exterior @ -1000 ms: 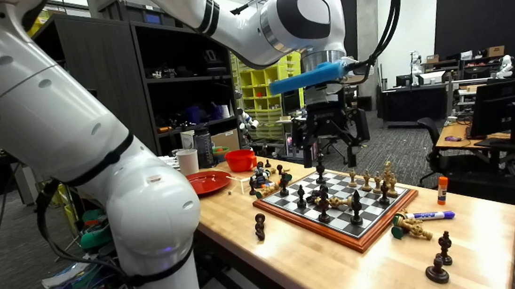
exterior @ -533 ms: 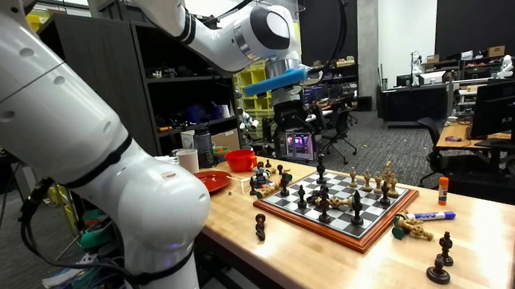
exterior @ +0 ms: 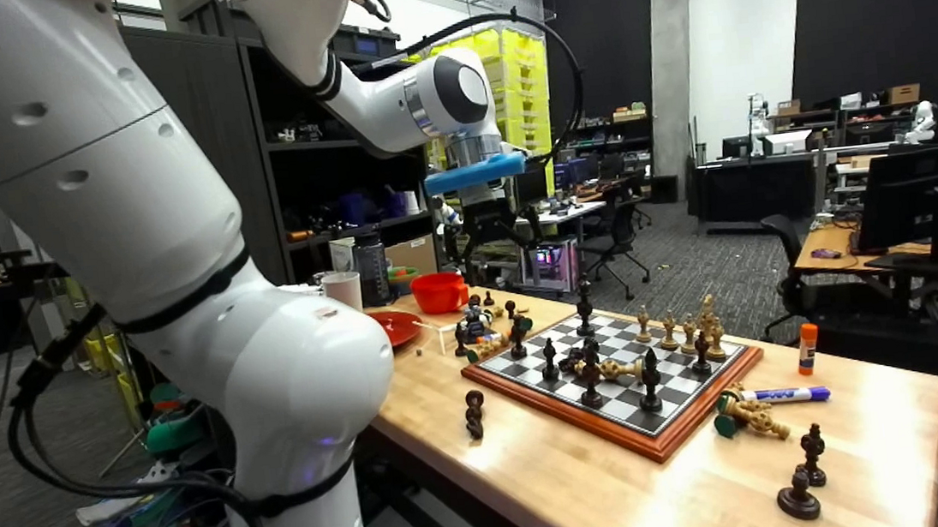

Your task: Move the black chess piece one space to the right

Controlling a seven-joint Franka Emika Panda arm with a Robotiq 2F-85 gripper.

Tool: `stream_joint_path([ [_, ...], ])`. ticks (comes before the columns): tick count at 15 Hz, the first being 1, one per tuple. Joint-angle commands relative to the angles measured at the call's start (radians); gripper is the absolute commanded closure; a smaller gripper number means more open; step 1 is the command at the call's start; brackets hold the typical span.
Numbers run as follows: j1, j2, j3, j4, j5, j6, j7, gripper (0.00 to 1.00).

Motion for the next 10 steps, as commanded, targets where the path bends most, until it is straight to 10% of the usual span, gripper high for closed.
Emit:
stream_joint_path([
  [1, 0.031, 0.084, -0.004, 0.064, 0.086, 0.066, -0.063, 0.0],
  [10, 0.006, 0.209, 0.018, 0.124, 0.096, 0.175, -0.064, 0.0],
])
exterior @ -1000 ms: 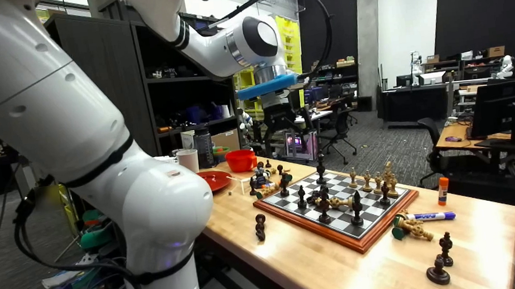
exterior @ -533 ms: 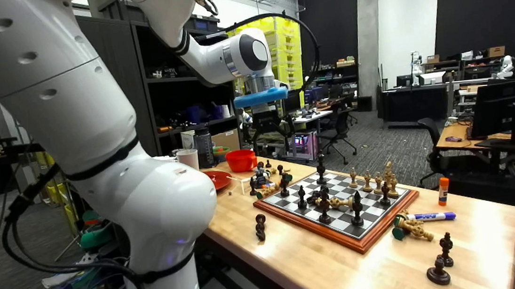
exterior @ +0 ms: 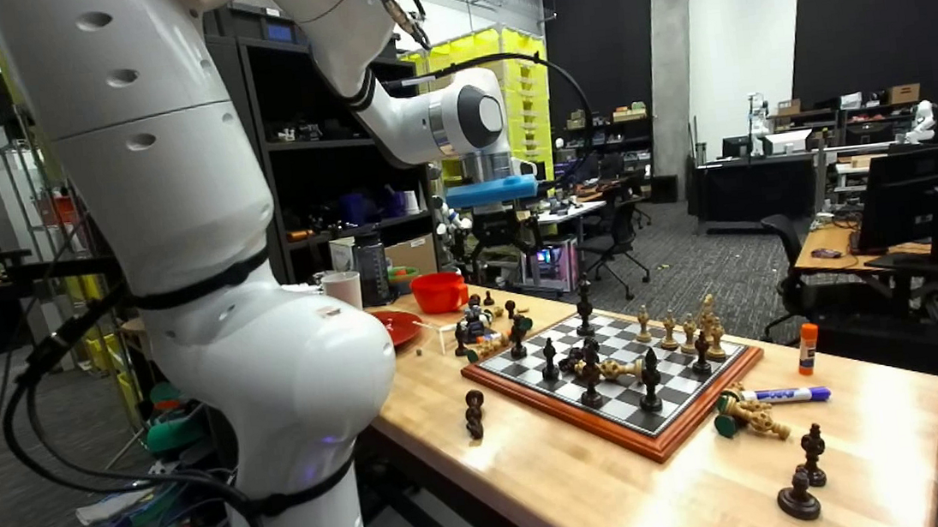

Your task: Move the black chess piece one space to the right

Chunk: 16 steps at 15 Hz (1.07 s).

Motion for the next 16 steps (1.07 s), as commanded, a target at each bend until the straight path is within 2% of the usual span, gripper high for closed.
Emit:
stream_joint_path([
  [1, -0.015, 0.011, 0.013, 0.009, 0.003, 0.0, -0.002, 0.0],
  [7, -0.02, 0.055, 0.014, 0.018, -0.002, 0.02, -0.003, 0.0],
  [16, -0.03, 0.166, 0.013, 0.026, 0.053, 0.108, -0.053, 0.0],
])
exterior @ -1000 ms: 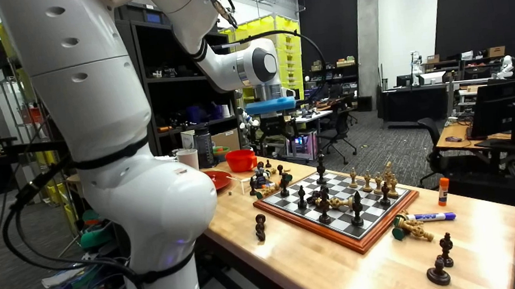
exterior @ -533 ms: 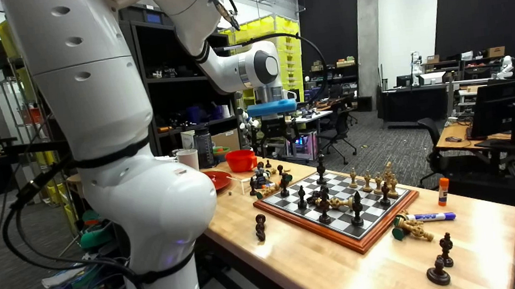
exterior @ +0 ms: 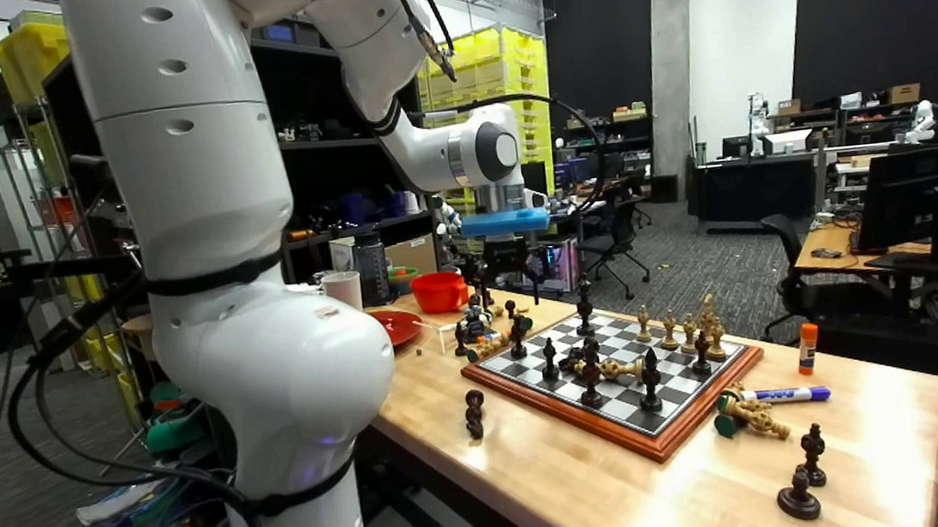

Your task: Move the black chess piece one space to the right

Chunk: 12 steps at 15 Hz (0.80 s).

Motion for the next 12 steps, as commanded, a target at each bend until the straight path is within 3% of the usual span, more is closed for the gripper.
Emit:
stream_joint_path([
  [1, -0.013, 0.03, 0.014, 0.01, 0.035, 0.016, -0.036, 0.0],
  [12, -0.017, 0.09, 0.025, 0.025, 0.062, 0.041, -0.092, 0.0],
])
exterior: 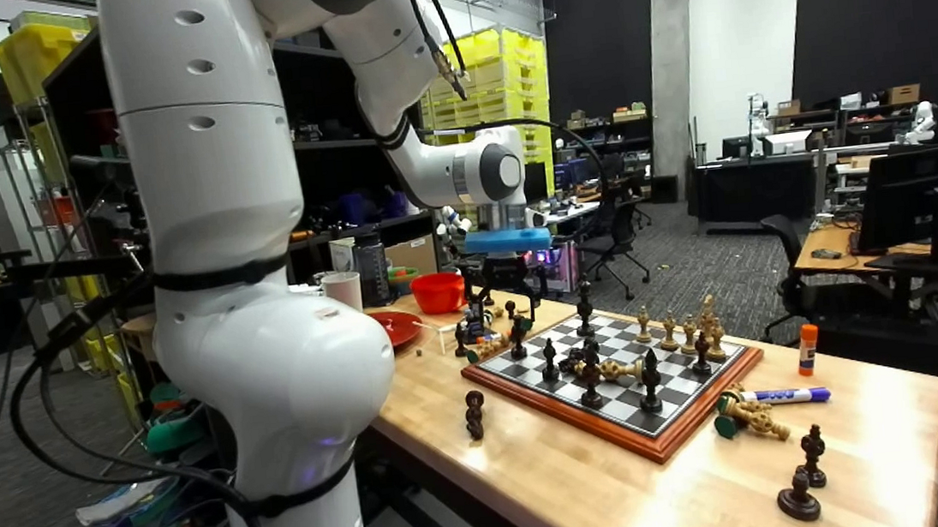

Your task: Move the black chess piece one space to the right

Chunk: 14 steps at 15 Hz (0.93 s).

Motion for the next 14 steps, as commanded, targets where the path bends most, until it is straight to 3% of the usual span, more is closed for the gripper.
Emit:
stream_joint_path([
  [1, -0.016, 0.022, 0.017, 0.02, 0.025, 0.012, -0.028, 0.0],
  [3, -0.018, 0.033, 0.017, 0.024, 0.024, 0.018, -0.032, 0.26],
  [12, -0.031, 0.057, 0.022, 0.047, 0.016, 0.016, -0.056, 0.94],
  [14, -0.032, 0.044, 0.023, 0.042, 0.012, 0.005, -0.058, 0.93],
])
